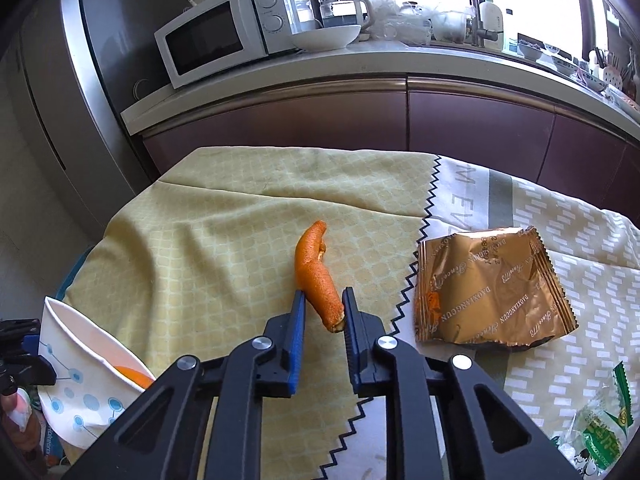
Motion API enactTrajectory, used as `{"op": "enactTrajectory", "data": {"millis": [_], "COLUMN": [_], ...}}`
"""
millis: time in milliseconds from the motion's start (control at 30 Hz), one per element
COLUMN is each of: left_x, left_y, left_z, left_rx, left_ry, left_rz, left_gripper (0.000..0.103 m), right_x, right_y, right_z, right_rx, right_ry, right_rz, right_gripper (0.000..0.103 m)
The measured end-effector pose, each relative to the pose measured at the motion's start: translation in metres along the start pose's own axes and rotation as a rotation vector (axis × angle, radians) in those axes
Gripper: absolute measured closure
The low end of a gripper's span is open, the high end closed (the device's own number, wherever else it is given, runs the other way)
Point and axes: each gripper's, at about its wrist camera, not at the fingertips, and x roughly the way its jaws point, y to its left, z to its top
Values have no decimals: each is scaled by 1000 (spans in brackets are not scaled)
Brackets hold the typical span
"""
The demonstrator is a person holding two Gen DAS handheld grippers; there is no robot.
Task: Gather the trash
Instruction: 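Grasp the white paper cup with left tool while right tool grasps orange peel, then carry paper cup and orange peel over the teal bin and lower them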
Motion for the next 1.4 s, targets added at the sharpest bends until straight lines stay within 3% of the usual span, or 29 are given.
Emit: {"op": "enactTrajectory", "data": {"millis": [533, 1400], "left_x": [-68, -175], "left_y": [8, 53], "left_z": [-22, -50], "left_rx": [28, -77], "left_ry": [-88, -226], "left_rz": [63, 189], "left_gripper": [73, 73], "right_x": [-57, -70], "right_y": [58, 146], "right_z": [-20, -30], "right_rx": [-50, -128], "right_ry": [-109, -110], "right_rz": [179, 399], "right_gripper": [94, 94]}}
